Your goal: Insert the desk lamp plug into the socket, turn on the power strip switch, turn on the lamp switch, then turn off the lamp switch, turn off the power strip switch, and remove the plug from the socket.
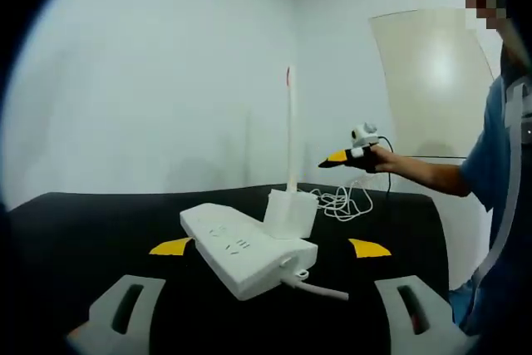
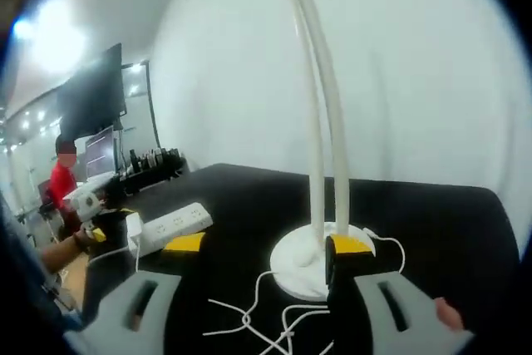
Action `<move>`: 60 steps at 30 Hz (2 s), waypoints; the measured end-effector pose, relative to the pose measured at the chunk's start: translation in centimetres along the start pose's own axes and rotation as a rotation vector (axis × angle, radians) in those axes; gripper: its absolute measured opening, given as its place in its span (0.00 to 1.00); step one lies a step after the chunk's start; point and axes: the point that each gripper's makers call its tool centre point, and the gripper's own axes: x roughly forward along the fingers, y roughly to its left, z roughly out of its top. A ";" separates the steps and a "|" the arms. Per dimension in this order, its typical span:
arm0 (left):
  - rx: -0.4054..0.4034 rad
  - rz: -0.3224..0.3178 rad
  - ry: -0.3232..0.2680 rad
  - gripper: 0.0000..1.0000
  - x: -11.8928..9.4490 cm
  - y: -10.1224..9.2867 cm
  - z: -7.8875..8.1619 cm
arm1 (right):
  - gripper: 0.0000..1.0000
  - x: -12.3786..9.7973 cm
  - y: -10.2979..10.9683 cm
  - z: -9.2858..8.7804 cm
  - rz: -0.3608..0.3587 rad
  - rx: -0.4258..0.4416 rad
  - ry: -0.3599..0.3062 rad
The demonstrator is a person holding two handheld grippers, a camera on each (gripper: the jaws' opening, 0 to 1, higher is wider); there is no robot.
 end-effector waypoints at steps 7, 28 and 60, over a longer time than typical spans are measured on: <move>-0.009 -0.003 -0.015 0.69 -0.2 -0.2 0.4 | 0.75 -2.0 1.3 0.3 -0.034 -0.007 -0.025; -0.035 -0.030 -0.052 0.77 0.0 -0.5 1.2 | 0.95 -5.4 5.0 -0.4 -0.060 0.010 -0.085; -0.045 -0.031 -0.029 0.86 0.7 -0.8 0.7 | 0.96 -10.8 7.9 -1.6 -0.097 0.046 -0.193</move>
